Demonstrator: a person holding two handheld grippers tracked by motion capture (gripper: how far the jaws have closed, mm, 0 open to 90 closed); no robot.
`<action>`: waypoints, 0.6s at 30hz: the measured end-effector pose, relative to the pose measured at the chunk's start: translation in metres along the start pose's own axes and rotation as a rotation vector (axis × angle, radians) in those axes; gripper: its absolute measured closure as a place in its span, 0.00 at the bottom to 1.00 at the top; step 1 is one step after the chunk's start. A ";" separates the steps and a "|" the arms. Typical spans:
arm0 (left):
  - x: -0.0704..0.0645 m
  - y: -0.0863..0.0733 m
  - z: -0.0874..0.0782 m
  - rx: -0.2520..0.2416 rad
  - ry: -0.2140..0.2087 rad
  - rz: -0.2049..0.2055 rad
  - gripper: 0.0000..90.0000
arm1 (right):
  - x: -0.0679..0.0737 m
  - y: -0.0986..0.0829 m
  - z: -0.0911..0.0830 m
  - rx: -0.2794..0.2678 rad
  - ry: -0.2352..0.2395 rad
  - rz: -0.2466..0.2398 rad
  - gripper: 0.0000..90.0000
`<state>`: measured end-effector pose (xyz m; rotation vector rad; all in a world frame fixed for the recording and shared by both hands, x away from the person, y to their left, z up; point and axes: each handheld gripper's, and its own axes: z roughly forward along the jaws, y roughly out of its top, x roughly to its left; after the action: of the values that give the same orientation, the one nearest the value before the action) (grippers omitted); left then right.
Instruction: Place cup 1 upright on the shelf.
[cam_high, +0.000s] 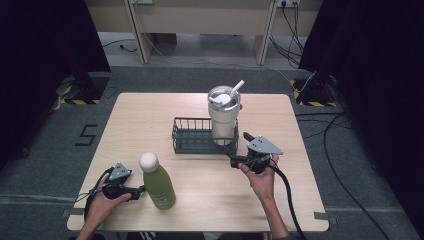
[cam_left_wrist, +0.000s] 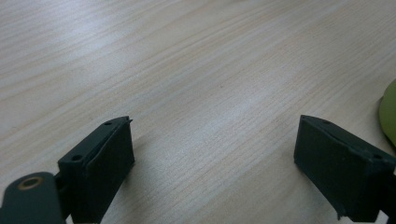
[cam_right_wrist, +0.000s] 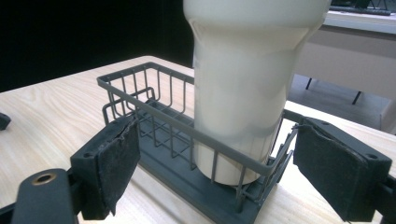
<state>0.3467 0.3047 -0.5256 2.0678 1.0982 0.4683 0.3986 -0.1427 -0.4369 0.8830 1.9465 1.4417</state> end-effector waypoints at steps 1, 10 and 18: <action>0.000 0.000 0.000 0.000 0.000 0.001 0.12 | 0.001 0.000 -0.001 0.003 0.003 -0.003 0.17; 0.000 0.000 0.000 0.000 0.000 0.000 0.12 | 0.004 -0.004 -0.010 0.011 0.017 -0.006 0.17; 0.000 0.000 0.000 0.000 0.000 0.001 0.12 | 0.006 -0.012 -0.016 0.021 0.028 -0.001 0.17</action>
<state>0.3467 0.3047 -0.5256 2.0684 1.0967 0.4689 0.3804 -0.1502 -0.4444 0.8756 1.9864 1.4429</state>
